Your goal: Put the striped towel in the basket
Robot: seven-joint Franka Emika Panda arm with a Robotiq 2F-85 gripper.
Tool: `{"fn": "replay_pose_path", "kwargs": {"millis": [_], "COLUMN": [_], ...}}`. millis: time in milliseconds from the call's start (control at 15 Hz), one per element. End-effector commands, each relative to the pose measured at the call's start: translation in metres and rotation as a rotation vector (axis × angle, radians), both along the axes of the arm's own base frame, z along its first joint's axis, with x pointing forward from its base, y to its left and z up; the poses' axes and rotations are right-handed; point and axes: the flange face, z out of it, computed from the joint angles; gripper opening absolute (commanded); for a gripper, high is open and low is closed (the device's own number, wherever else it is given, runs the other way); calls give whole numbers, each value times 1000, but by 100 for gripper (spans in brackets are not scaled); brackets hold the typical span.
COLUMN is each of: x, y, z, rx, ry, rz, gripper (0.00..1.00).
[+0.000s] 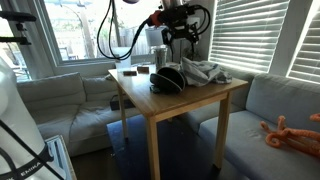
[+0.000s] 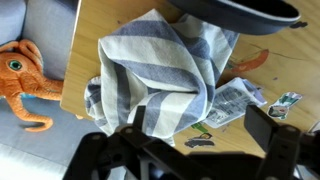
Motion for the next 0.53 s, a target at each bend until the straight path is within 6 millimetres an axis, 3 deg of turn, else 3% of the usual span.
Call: {"fn": "replay_pose_path", "kwargs": {"millis": [0,467], "x": [36,68], "y": [8,-6], "z": [-19,-56], "rx": [-28,-60], "ry": [27,99], "rz": [39,35], "gripper": [100,100]}}
